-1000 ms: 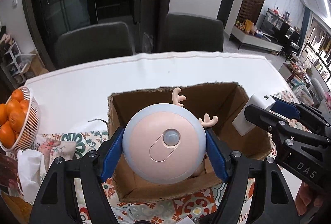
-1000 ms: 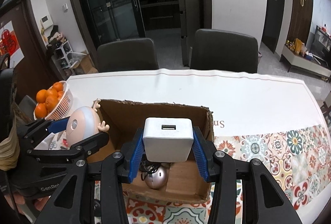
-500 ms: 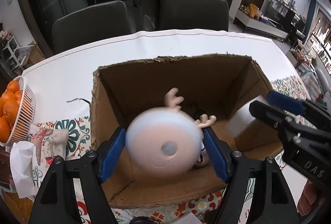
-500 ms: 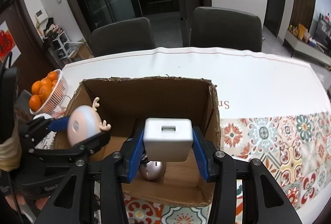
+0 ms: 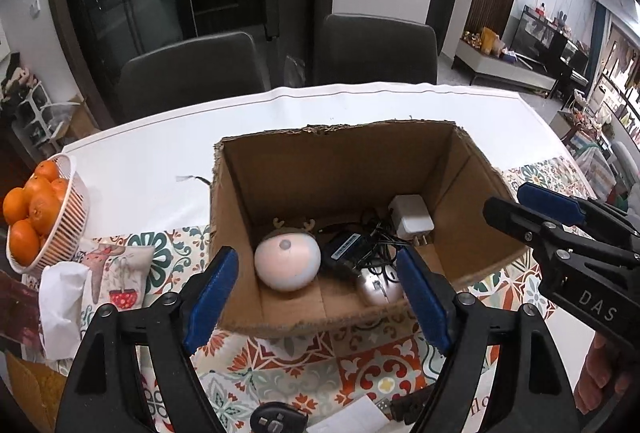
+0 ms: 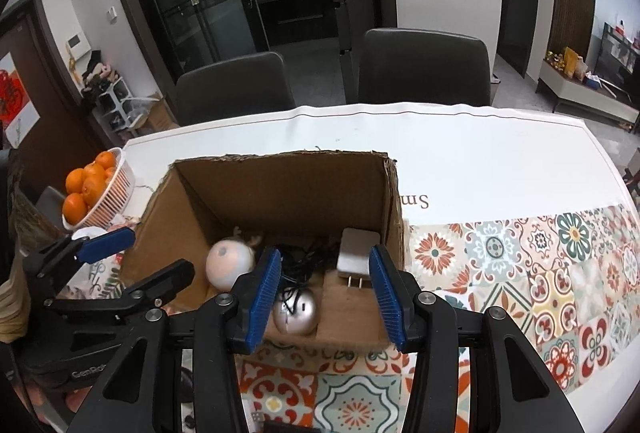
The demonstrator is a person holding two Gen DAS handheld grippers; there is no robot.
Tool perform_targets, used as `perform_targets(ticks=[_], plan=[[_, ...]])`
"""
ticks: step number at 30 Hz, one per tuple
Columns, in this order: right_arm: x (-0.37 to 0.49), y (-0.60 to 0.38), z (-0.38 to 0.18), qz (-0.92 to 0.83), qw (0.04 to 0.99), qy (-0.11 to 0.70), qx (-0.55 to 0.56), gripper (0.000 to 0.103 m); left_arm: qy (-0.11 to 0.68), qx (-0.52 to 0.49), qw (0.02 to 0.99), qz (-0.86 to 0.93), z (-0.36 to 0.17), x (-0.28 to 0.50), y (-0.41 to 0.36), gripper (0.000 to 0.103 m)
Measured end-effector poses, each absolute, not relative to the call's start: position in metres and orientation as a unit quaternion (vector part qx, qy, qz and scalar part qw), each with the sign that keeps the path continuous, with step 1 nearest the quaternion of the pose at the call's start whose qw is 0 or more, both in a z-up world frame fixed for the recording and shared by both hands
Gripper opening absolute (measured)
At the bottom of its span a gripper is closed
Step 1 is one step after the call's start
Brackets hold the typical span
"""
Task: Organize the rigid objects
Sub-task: 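Open both tools to drop the lamp and charger into the box, then move both tools back toward the remaining items beside the box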
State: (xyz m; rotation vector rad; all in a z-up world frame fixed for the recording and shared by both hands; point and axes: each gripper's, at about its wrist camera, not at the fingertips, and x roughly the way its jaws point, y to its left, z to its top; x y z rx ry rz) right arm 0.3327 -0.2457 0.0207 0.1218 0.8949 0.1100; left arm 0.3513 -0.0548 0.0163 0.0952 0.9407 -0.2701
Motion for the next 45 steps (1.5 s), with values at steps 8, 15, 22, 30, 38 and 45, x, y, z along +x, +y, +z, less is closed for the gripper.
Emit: perform_targets(ticks=[8,15,22,30,38,45], plan=[[0.302,-0.239,0.029,0.052,0.906,0.416,0.059,0.048,0.421,0.057,0.897,-0.121,0.032,0.315,-0.047,0.081],[0.278,-0.232,0.032,0.062,0.909,0.407,0.066,0.050,0.403,0.050,0.906,-0.121,0.041,0.287,-0.035,0.081],[0.257,-0.221,0.033,0.071,0.912,0.399,0.062,0.056,0.396,0.037,0.910,-0.119,0.040,0.260,-0.021,0.081],[0.232,-0.207,0.025,0.049,0.919,0.388,0.047,0.065,0.399,0.030,0.909,-0.114,0.026,0.237,-0.006,0.082],[0.213,-0.195,0.014,0.039,0.921,0.385,0.035,0.072,0.393,0.031,0.915,-0.091,0.014,0.215,0.007,0.085],[0.198,-0.191,0.005,0.038,0.923,0.382,0.034,0.074,0.399,0.023,0.914,-0.078,0.002,0.201,0.013,0.086]])
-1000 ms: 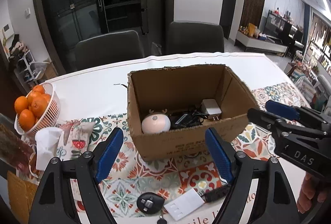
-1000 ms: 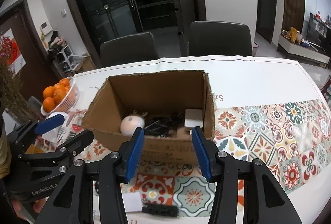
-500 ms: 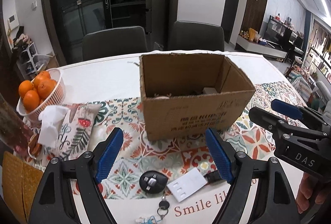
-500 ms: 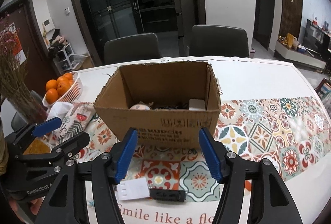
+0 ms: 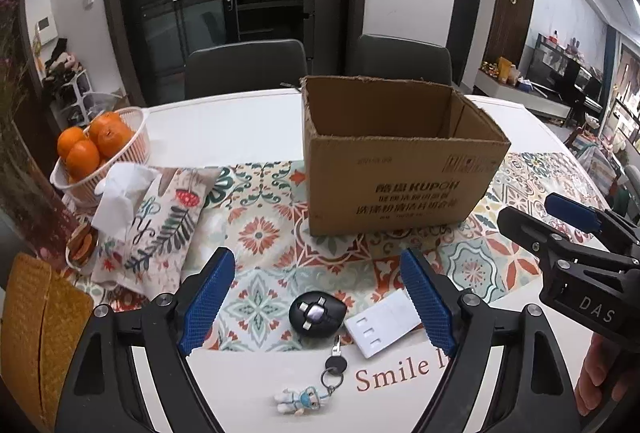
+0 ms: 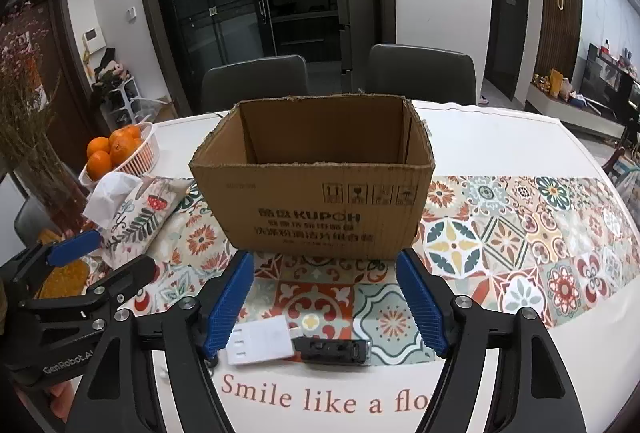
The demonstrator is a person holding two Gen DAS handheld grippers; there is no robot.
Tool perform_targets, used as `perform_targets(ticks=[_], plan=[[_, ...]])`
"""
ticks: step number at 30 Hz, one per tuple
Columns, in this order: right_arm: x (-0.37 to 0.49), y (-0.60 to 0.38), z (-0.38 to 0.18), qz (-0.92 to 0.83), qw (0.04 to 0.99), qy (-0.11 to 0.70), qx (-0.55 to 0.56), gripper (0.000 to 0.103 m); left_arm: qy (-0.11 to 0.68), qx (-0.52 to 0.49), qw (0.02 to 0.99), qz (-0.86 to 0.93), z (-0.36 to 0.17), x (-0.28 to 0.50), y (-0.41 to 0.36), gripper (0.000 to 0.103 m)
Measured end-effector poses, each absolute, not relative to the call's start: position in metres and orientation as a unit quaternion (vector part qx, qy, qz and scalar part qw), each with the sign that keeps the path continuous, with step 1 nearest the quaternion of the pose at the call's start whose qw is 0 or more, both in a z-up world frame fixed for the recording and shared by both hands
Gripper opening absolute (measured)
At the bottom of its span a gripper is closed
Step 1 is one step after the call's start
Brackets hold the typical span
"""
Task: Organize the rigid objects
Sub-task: 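Move both tools back toward the remaining items beside the box, then grasp the black round cable reel with the left tool while the right tool grasps the black rectangular device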
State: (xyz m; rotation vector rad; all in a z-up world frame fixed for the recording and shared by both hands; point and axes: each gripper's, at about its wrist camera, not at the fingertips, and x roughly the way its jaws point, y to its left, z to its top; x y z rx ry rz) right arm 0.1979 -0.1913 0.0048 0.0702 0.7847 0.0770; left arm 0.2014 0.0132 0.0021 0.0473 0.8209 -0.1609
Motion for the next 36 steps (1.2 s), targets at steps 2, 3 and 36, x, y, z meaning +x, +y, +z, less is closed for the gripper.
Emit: perform_targets(ticks=[2,3,36], plan=[[0.194,-0.189,0.003,0.033,0.924,0.380,0.031,0.075,0.399,0.021,0.914,-0.072,-0.002,0.197,0.015,0.086],[0.193,-0.189,0.002,0.031,0.924,0.379,0.031,0.075,0.399,0.021,0.914,-0.067,-0.004,0.196,0.015,0.086],[0.154,-0.184,-0.074,0.006,0.917,0.396,0.040,0.079,0.435,0.026,0.898,-0.066,-0.085,0.160,0.028,0.087]])
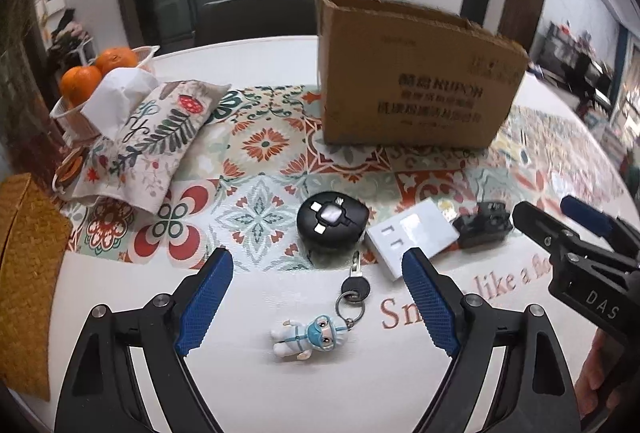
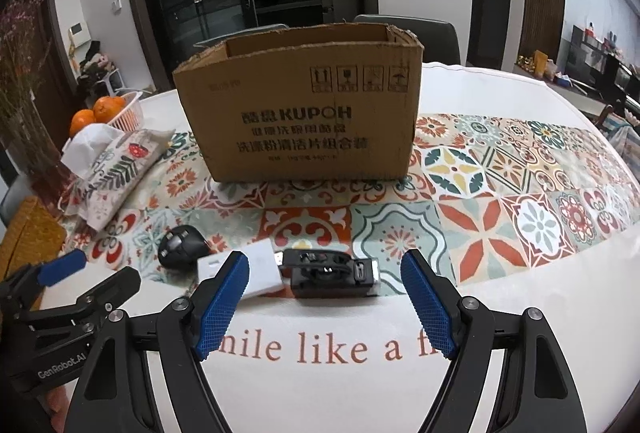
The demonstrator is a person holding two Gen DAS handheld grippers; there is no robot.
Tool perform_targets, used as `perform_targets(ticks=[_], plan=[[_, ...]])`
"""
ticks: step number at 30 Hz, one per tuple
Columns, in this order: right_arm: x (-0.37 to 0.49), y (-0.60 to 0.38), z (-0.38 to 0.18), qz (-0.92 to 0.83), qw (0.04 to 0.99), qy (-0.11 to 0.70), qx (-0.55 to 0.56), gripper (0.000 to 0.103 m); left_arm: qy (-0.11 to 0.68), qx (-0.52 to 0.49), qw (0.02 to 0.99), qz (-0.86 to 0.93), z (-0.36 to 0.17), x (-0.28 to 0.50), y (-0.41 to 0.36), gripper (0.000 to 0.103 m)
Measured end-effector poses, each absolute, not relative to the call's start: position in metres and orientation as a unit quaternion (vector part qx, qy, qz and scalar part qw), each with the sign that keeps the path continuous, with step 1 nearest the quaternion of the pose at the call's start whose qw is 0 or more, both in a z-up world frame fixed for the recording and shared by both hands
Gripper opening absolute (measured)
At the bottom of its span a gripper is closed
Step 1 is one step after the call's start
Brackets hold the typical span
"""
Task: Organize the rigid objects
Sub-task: 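Grasp the black round cable reel with the left tool while the right tool grasps the black rectangular device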
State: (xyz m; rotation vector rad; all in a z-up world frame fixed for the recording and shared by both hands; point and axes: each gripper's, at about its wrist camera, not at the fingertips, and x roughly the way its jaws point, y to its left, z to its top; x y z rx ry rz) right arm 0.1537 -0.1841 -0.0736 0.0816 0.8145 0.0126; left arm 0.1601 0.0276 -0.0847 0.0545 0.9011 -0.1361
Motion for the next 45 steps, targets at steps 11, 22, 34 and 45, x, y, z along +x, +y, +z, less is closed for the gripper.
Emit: perform_targets(ticks=[11,22,34,45], plan=[[0.164,-0.184,-0.110,-0.005,0.890,0.451,0.067,0.079,0.457,0.117,0.875,-0.108,-0.106,0.184,0.017,0.087],[0.182,-0.186,-0.125,-0.027,0.885,0.462,0.056,0.079,0.490,0.156,0.845,-0.148,-0.127,0.216,0.007,0.087],[0.200,-0.181,-0.133,-0.032,0.882,0.468,0.046,0.079,0.501,0.173,0.833,-0.157,-0.139,0.236,0.012,0.083],[0.201,-0.179,-0.133,-0.034,0.889,0.455,0.036,0.079,0.484,0.170,0.839,-0.182,-0.144,0.243,0.005,0.069]])
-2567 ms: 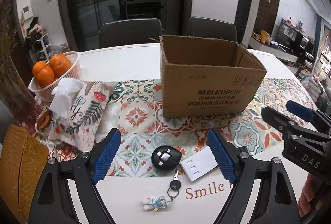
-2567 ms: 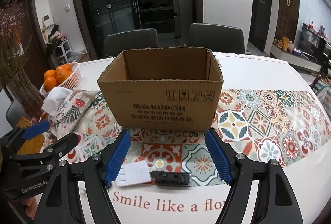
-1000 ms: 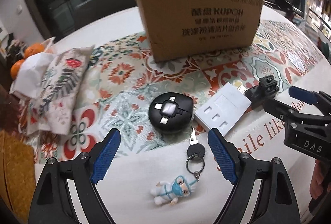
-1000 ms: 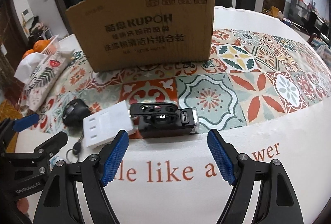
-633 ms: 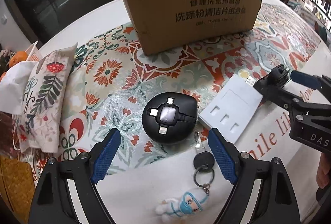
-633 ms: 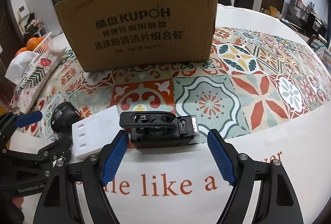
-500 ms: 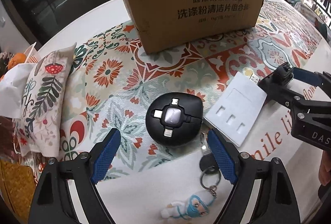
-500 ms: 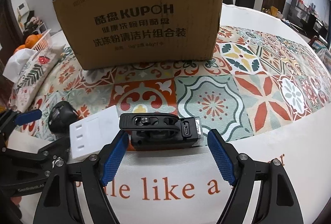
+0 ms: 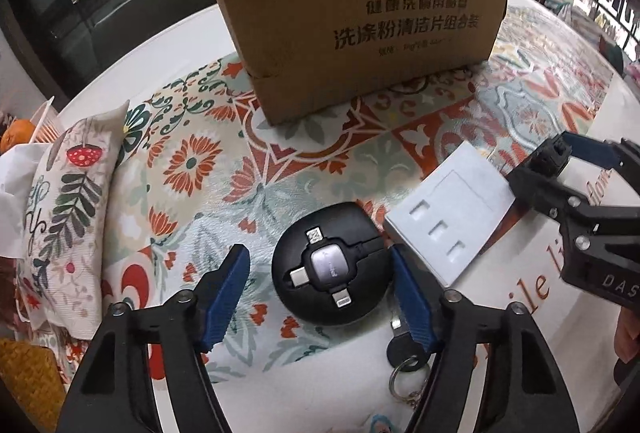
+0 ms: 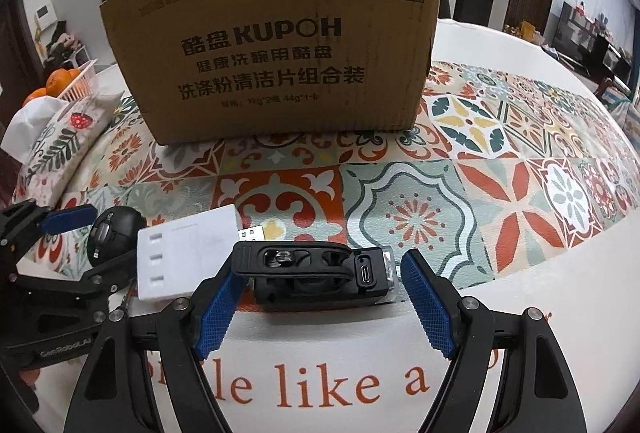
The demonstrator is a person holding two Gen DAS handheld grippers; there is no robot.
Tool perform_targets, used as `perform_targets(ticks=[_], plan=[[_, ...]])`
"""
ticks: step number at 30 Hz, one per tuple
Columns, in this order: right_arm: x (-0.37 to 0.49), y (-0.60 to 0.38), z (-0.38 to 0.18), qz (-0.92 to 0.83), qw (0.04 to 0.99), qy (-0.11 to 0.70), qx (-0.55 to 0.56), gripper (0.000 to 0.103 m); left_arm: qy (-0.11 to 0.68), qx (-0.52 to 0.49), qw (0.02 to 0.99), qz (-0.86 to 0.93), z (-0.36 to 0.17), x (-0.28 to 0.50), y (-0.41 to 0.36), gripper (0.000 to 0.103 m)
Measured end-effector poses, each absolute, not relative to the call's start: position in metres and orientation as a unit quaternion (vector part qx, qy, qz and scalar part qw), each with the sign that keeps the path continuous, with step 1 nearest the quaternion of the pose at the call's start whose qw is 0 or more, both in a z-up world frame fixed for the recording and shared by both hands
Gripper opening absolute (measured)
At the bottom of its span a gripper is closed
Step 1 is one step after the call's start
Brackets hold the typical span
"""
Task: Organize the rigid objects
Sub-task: 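Grasp the black round cable reel with the left tool while the right tool grasps the black rectangular device, then lift the cable reel and black device and carry them over the box with both tools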
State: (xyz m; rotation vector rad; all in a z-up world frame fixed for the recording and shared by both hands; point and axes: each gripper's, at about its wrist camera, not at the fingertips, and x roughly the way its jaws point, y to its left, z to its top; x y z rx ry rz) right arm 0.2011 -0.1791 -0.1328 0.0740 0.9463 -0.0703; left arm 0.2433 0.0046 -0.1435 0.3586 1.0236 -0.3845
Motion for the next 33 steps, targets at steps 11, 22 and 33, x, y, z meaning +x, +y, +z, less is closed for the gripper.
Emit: perform_targets(ticks=[11,22,33], plan=[[0.194,-0.179,-0.133,-0.021,0.895,0.444,0.034,0.072,0.473,0.141,0.849,-0.187,-0.143,0.232,0.004,0.055],[0.186,-0.182,-0.123,-0.009,0.900,0.433,0.039,0.072,0.448,0.112,0.872,-0.165,-0.123,0.214,0.009,0.055],[0.176,-0.185,-0.095,0.013,0.915,0.401,0.036,0.072,0.424,0.071,0.891,-0.149,-0.100,0.201,0.008,0.055]])
